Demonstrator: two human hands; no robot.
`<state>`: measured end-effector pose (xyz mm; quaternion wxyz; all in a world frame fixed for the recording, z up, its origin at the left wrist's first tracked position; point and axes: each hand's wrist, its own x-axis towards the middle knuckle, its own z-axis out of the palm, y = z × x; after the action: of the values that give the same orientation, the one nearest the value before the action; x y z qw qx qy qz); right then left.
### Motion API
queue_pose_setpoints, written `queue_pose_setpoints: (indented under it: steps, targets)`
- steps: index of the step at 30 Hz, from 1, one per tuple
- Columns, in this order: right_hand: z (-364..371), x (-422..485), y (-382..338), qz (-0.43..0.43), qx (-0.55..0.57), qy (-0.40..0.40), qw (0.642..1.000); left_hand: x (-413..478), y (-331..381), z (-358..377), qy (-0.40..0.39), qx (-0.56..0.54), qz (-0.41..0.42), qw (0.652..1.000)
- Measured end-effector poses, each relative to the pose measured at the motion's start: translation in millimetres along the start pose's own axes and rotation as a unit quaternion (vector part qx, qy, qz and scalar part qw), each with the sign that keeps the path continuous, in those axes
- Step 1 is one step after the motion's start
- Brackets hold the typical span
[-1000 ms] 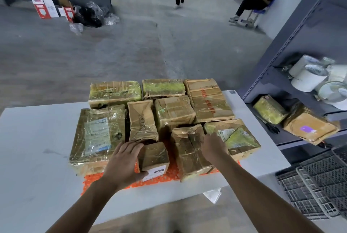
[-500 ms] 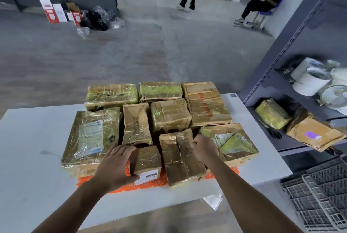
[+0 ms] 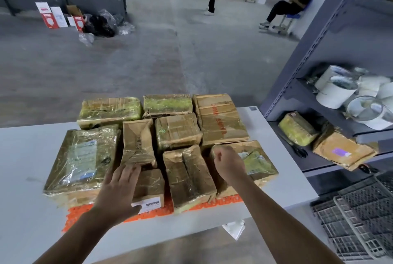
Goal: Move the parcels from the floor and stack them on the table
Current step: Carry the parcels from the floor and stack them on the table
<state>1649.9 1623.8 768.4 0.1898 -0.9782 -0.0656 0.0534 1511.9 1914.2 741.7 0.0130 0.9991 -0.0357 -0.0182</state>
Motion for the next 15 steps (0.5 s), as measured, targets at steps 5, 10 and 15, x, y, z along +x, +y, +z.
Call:
queue_pose_setpoints:
  steps: [5,10,15]
  targets:
    - [-14,8,54,0.087,-0.090,0.025,0.992,3,18,1,-0.033,-0.005,0.002,0.999]
    - [-27,11,100,0.182,-0.120,-0.024,0.976,15,52,-12,-0.012,-0.032,0.011,0.999]
    - [-26,9,115,0.182,-0.081,-0.067,0.978,44,106,-24,0.004,-0.033,0.070,0.997]
